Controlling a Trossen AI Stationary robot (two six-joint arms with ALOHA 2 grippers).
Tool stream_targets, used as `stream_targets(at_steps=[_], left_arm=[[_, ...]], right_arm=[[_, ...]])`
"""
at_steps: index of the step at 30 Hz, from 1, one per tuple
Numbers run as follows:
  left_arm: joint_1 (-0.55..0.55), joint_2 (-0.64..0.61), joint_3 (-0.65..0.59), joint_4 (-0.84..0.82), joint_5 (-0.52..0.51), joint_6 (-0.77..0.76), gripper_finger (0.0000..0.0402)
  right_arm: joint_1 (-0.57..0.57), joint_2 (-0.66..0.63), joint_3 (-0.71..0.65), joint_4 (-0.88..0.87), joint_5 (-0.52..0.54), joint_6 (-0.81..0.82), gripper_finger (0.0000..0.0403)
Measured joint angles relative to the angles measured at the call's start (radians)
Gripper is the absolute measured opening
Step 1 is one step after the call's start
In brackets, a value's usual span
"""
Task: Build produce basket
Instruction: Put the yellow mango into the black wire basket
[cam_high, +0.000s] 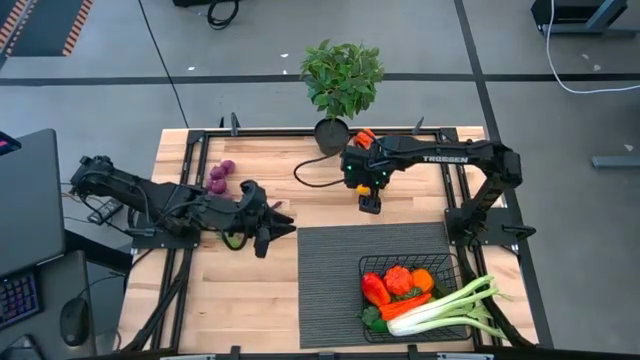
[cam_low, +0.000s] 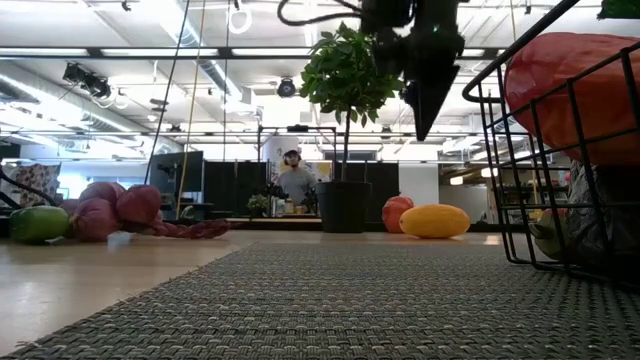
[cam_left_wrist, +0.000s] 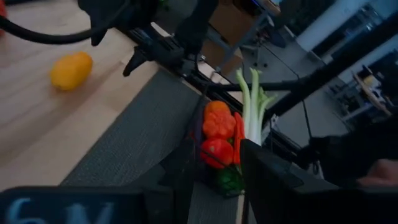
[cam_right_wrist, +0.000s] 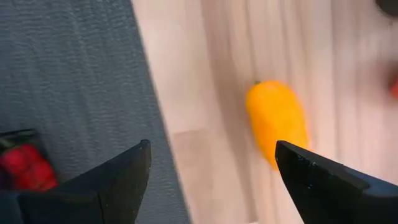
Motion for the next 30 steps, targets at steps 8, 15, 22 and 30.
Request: stream_targets(at_steps=[8,15,22,30], left_arm=[[0.001,0.0,0.0,0.003,-0.062,-0.026,0.0132],[0.001,0.0,0.0,-0.003,-0.141,-0.047,0.0132],[0.018,0.0,0.0,0.0,-0.182,-0.063,0.0133],[0.047,0.001,0.0,0.001,-0.183,-0.12,0.0132]], right_arm=[[-0.096,0.043,-0.001,-0.002,0.005,-0.163,0.0346],[-0.13,0.071,-0.05,0.028,0.003,-0.247,0.0346],[-0.152,0.088,-0.166,0.074,0.01,-0.248,0.0346],[-0.17,0.085,-0.286,0.186,0.053,-0.23,0.0346]])
